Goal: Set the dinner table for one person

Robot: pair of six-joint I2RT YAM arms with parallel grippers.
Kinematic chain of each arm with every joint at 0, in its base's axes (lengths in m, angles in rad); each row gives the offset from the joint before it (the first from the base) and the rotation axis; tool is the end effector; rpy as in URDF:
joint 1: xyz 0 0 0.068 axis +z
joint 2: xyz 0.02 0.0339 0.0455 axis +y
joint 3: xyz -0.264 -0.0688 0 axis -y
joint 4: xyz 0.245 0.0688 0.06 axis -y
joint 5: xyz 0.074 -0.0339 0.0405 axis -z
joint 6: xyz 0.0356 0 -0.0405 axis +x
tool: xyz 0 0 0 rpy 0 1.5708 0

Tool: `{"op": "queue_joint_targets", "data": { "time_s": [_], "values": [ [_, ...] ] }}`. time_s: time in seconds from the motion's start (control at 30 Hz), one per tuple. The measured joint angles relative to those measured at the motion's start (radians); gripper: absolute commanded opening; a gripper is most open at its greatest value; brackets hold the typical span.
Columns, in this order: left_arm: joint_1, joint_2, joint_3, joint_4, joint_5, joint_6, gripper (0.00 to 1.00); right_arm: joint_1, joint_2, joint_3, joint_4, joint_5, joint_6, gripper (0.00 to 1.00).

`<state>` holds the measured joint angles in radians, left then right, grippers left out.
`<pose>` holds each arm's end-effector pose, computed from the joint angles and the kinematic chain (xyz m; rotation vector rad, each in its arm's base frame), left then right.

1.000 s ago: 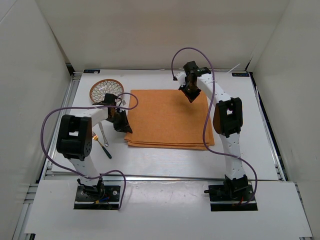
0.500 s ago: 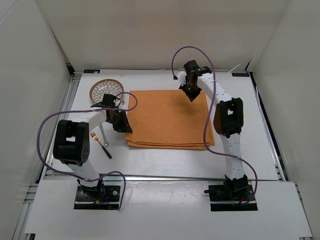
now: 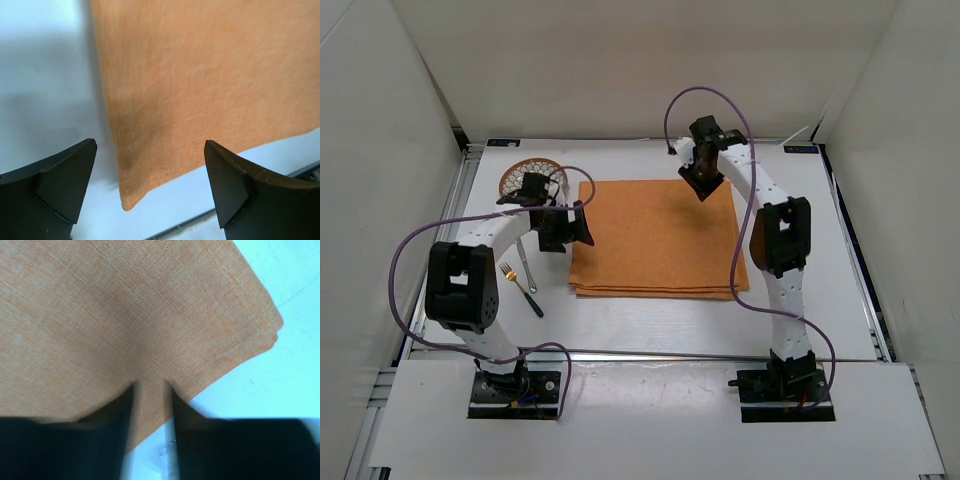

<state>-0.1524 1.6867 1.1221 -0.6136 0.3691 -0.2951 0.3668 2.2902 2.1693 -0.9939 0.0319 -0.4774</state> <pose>0.3248 -0.0629 0.1963 -0.0951 2.7749 -0.6275 0.4603 0.1756 0.2437 -1.0917 2.4552 -0.0773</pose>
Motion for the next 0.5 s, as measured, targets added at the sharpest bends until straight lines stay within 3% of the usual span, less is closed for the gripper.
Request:
{"op": "queue_joint_targets", "data": {
  "time_s": [0.03,0.07,0.13,0.33,0.5],
  "values": [
    [0.0,-0.003,0.03,-0.005,-0.008,0.015,1.0,0.0,-0.008,0.0,-0.001,0.002,0.0,0.77],
    [0.002,-0.01,0.064,-0.013,-0.027,0.037,1.0,0.0,-0.019,-0.001,-0.001,0.004,-0.002,0.9],
    [0.014,-0.031,0.125,-0.023,-0.061,0.077,1.0,0.002,-0.054,-0.005,0.0,0.011,-0.021,1.0],
    [0.217,-0.053,0.254,-0.045,-0.071,0.142,1.0,0.023,-0.264,-0.039,0.001,0.037,-0.054,1.0],
    [0.43,0.047,0.319,-0.067,-0.012,0.175,1.0,0.067,-0.478,-0.077,-0.01,0.073,-0.064,1.0]
  ]
}}
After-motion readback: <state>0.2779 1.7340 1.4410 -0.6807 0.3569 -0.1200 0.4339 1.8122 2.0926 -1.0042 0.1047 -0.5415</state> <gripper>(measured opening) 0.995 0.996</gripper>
